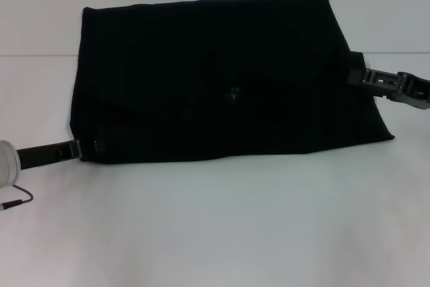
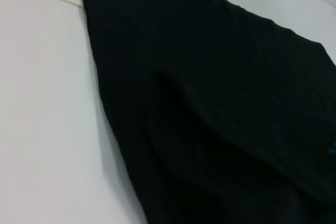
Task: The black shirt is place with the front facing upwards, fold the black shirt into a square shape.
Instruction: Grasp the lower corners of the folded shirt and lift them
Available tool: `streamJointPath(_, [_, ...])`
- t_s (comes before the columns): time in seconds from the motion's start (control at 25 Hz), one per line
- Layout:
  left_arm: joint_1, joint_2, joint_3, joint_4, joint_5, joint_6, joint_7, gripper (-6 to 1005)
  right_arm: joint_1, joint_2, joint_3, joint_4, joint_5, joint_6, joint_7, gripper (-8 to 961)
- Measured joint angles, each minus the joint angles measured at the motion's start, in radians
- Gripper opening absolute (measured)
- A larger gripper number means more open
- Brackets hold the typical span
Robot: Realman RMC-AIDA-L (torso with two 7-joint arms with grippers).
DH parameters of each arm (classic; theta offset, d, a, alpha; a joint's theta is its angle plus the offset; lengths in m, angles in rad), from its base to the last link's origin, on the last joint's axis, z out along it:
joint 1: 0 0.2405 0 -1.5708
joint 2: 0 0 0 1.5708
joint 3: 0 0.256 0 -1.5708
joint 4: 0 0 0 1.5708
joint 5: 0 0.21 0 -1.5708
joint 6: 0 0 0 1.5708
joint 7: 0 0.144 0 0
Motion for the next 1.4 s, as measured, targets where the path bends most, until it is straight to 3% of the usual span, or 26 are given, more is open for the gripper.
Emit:
streamJointPath(0.16, [-0.008,0.004,-0.006,0.001,-0.006,0.02,-0.006,395,0.004,-0.011,-0.009,0.0,-0.013,-0.013,0.006,889])
streamJointPath(0.32, [-0.029,0.026,-0.011,-0.006,-0.006,0.057,-0.04,140,0.012,-0.041,-0.011,0.001,-0.078,-0.023,0.051,883])
streamJointPath(0.52, [-0.073,0.067,-0.02,-0.03,0.0,0.091,-0.114,58,0.03,-0.089,-0.009,-0.006,-0.167,-0.032,0.126,876])
streamJointPath(0.64, [-0.091,0.08,-0.021,-0.044,0.002,0.097,-0.152,58,0.057,-0.12,-0.01,-0.009,-0.255,-0.032,0.201,872])
streamJointPath(0.76, [-0.107,0.088,-0.021,-0.05,0.001,0.098,-0.186,58,0.108,-0.135,-0.011,-0.007,-0.389,-0.023,0.282,867])
streamJointPath(0.92, [-0.12,0.089,-0.021,-0.051,-0.004,0.098,-0.194,58,0.174,-0.124,-0.013,-0.001,-0.553,-0.006,0.331,862])
streamJointPath(1.08, [-0.122,0.089,-0.021,-0.049,-0.007,0.099,-0.196,58,0.215,-0.091,-0.023,0.001,-0.675,0.038,0.336,856])
streamJointPath(1.28, [-0.122,0.089,-0.021,-0.049,-0.008,0.098,-0.196,57,0.229,-0.048,-0.041,0.016,-0.704,0.125,0.33,849])
streamJointPath(1.4, [-0.122,0.087,-0.021,-0.049,-0.009,0.095,-0.196,57,0.241,-0.038,-0.047,0.052,-0.706,0.167,0.328,845])
